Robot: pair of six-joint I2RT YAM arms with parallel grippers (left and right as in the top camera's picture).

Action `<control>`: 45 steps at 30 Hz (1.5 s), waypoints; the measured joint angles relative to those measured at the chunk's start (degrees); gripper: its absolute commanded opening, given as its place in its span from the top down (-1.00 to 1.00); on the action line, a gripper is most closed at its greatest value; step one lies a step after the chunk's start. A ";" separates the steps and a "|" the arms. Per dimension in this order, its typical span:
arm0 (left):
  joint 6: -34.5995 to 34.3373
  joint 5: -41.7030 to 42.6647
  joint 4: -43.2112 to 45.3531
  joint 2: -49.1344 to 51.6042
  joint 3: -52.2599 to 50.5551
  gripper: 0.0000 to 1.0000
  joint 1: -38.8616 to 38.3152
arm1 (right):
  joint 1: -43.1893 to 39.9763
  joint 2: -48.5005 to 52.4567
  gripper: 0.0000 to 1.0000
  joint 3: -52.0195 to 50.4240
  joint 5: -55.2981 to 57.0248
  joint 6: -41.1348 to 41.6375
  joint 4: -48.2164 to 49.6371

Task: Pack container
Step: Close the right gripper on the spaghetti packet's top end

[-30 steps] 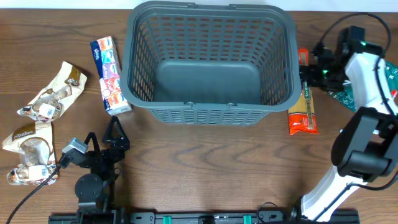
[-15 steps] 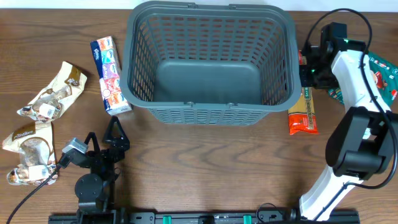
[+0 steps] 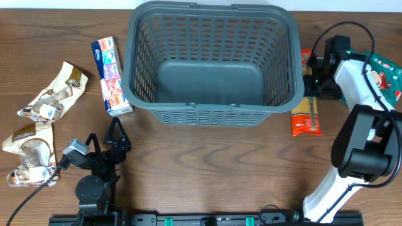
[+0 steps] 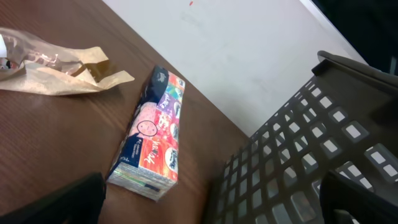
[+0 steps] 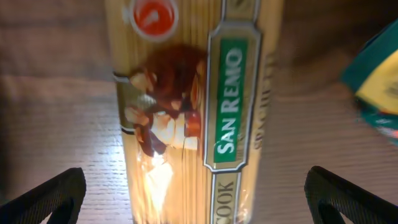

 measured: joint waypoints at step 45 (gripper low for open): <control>-0.02 0.00 0.00 0.00 0.00 -0.97 0.00 | -1.64 6.40 -0.82 0.17 -5.18 0.22 7.80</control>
